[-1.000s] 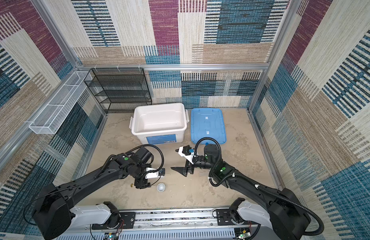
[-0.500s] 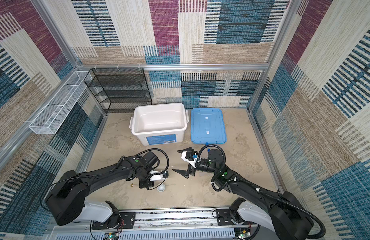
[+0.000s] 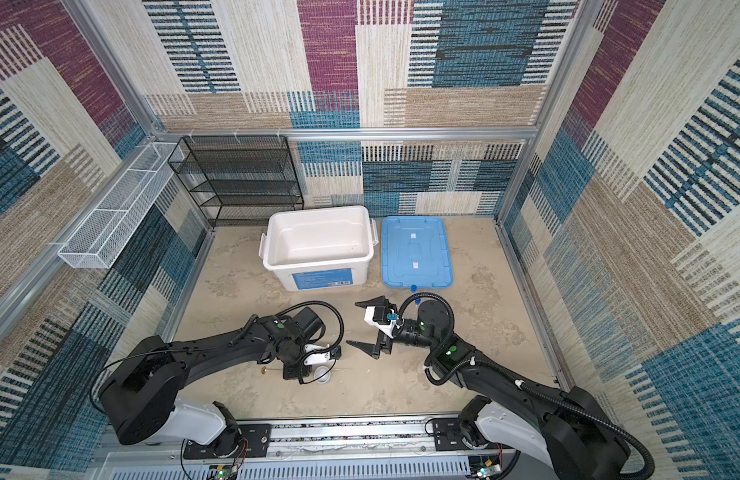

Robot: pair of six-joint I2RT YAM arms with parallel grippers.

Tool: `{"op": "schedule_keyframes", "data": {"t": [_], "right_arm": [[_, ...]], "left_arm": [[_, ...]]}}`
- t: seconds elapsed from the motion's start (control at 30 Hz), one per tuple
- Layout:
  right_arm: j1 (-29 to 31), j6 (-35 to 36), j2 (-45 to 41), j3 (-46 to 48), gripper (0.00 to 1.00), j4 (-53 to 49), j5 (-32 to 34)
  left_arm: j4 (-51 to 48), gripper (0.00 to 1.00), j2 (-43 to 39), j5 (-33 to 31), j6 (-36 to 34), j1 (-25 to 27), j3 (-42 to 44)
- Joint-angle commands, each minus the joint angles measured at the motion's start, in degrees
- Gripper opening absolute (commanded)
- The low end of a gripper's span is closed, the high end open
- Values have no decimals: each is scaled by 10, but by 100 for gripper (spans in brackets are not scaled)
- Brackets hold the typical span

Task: Organize the chemistry lab equipment
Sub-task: 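Close left gripper on the long metal spatula beside the crucible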

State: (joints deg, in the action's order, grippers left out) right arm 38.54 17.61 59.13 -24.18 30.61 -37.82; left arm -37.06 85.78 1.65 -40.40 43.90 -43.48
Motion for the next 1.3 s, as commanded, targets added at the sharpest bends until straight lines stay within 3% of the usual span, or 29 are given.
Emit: {"op": "schedule_keyframes", "data": {"t": [0.0, 0.33, 0.57, 0.8, 1.03, 1.27], "right_arm": [[0, 4, -11, 8, 92, 22, 15], [0, 11, -26, 22, 92, 37, 34], [0, 15, -19, 19, 92, 38, 36], [-4, -11, -8, -8, 93, 9, 17], [-7, -13, 61, -93, 92, -72, -68], [-6, 18, 55, -128, 91, -111, -37]], "left_arm": [[17, 19, 16, -14, 9, 0, 8], [16, 0, 20, -17, 2, 0, 2], [13, 0, 12, -12, 0, 0, -6], [-7, 0, -50, 12, -9, -10, -18], [-51, 0, -113, 51, -49, -56, -67], [-99, 0, -134, 66, -93, -96, -125]]}}
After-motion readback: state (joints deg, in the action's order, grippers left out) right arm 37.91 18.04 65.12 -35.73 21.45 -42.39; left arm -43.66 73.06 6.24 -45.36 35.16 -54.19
